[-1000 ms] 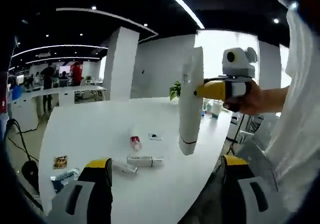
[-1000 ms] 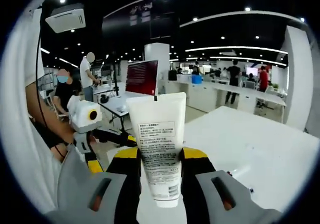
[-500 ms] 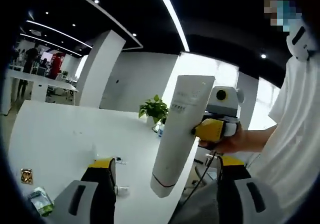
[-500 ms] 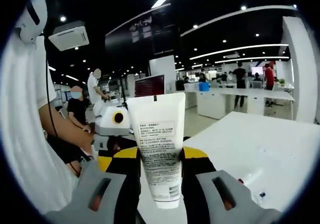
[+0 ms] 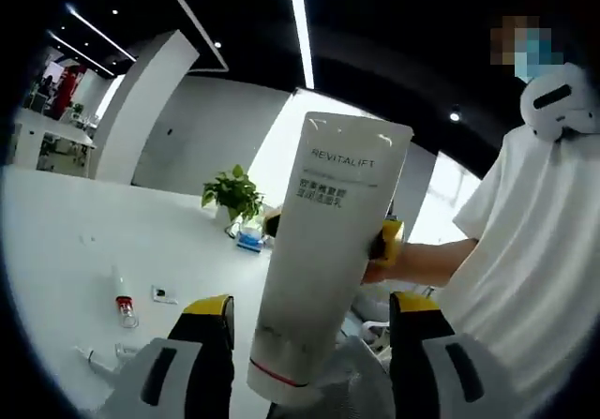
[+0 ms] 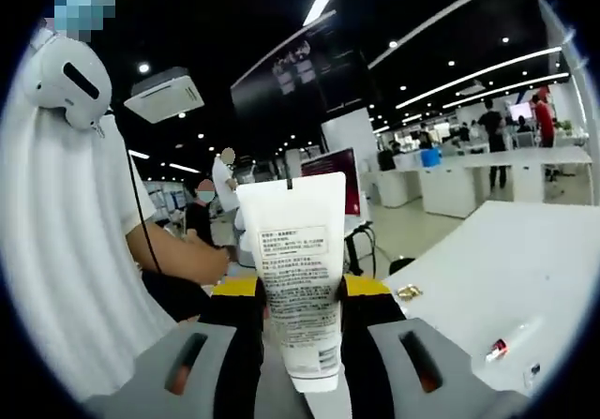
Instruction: Arrange the skincare products in the storage area until every visible bottle or jar stands upright without overlapping.
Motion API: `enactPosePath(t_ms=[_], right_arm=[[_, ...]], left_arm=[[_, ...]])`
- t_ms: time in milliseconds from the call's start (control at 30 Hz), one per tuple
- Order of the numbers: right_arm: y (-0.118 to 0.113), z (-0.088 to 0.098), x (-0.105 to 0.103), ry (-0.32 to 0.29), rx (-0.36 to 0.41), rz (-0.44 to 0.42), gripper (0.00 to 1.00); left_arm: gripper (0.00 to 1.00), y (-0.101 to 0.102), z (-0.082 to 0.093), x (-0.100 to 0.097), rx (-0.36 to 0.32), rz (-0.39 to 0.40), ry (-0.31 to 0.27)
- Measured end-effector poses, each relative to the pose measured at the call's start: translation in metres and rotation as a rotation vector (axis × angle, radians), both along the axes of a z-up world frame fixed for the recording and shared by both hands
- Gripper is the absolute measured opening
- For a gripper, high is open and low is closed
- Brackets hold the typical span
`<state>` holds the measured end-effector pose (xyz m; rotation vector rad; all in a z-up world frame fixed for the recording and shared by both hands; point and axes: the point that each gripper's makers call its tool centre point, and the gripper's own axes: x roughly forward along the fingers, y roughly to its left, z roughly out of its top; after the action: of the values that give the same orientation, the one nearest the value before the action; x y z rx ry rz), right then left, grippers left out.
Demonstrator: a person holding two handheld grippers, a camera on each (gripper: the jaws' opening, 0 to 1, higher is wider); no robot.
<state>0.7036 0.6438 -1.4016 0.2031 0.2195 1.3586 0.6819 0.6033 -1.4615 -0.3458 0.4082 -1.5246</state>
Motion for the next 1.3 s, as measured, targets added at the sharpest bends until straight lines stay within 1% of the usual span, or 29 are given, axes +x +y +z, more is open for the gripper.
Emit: enactPosePath(t_ms=[33,67,100,167,200,267,333,367,433,467,500,533,567,600,700,767,900,1000,1033,1067,1100,1167,1200,1233,1300], right_arm=[[0.000,0.001,-0.003,0.009,0.009,0.020,0.28],[0.000,0.002,-0.006,0.019,0.019,0.038,0.28],[0.002,0.002,-0.012,0.041,0.027,0.070,0.28],[0.002,0.001,-0.016,0.055,0.034,0.090,0.28],[0.003,0.000,-0.017,0.055,0.032,0.093,0.28],[0.007,-0.003,-0.020,0.059,0.030,0.101,0.28],[0.009,-0.005,-0.021,0.060,0.027,0.102,0.28],[0.011,-0.006,-0.022,0.071,0.035,0.108,0.28],[0.012,-0.007,-0.023,0.073,0.042,0.108,0.29],[0.012,-0.007,-0.021,0.072,0.041,0.099,0.29],[0.011,-0.008,-0.020,0.074,0.042,0.092,0.29],[0.010,-0.008,-0.019,0.081,0.054,0.084,0.29],[0.009,-0.007,-0.017,0.089,0.064,0.080,0.29],[0.007,-0.005,-0.016,0.100,0.084,0.069,0.30],[0.007,-0.004,-0.014,0.106,0.100,0.054,0.30],[0.008,-0.001,-0.014,0.102,0.109,0.047,0.30],[0.009,0.000,-0.007,0.091,0.099,0.000,0.31],[0.012,-0.006,0.000,0.064,0.050,-0.057,0.31],[0.014,-0.007,0.002,0.065,0.050,-0.083,0.32],[0.015,-0.008,0.003,0.060,0.049,-0.094,0.34],[0.016,-0.012,0.006,0.060,0.036,-0.119,0.35],[0.016,-0.017,0.013,0.052,0.021,-0.180,0.32],[0.015,-0.018,0.016,0.056,0.023,-0.207,0.31],[0.016,-0.018,0.016,0.071,0.035,-0.216,0.30],[0.016,-0.023,0.020,0.076,0.011,-0.263,0.29]], left_arm=[[0.55,0.000,-0.001,-0.005,0.007,-0.027,-0.012],[0.53,0.000,-0.001,-0.006,0.012,-0.029,-0.011],[0.52,-0.001,0.000,-0.008,0.009,-0.041,-0.015],[0.52,-0.001,-0.001,-0.011,0.012,-0.056,-0.019],[0.51,-0.001,-0.001,-0.011,0.014,-0.060,-0.023],[0.48,-0.001,-0.005,-0.016,0.022,-0.084,-0.048],[0.44,-0.001,-0.006,-0.019,0.020,-0.095,-0.049],[0.42,-0.001,-0.006,-0.020,0.018,-0.092,-0.052],[0.39,0.000,-0.007,-0.018,0.024,-0.078,-0.043],[0.39,0.000,-0.008,-0.016,0.029,-0.059,-0.042],[0.38,0.001,-0.009,-0.015,0.030,-0.038,-0.060],[0.37,0.002,-0.008,-0.014,0.023,-0.026,-0.065],[0.36,0.002,-0.007,-0.015,0.015,-0.022,-0.057],[0.36,0.003,-0.004,-0.012,0.004,0.002,-0.053],[0.34,0.002,-0.002,-0.011,0.006,0.026,-0.059],[0.34,0.001,-0.001,-0.009,0.004,0.041,-0.066],[0.33,0.001,-0.001,0.000,0.003,0.112,-0.066],[0.32,0.001,-0.006,0.009,0.038,0.175,-0.088],[0.33,0.002,-0.009,0.014,0.054,0.213,-0.101],[0.33,0.003,-0.011,0.019,0.073,0.244,-0.117],[0.33,0.005,-0.017,0.022,0.117,0.281,-0.130],[0.33,0.003,-0.019,0.024,0.131,0.329,-0.125],[0.33,0.003,-0.021,0.025,0.138,0.346,-0.130],[0.33,0.005,-0.024,0.028,0.157,0.383,-0.113],[0.33,0.006,-0.027,0.030,0.176,0.411,-0.123]])
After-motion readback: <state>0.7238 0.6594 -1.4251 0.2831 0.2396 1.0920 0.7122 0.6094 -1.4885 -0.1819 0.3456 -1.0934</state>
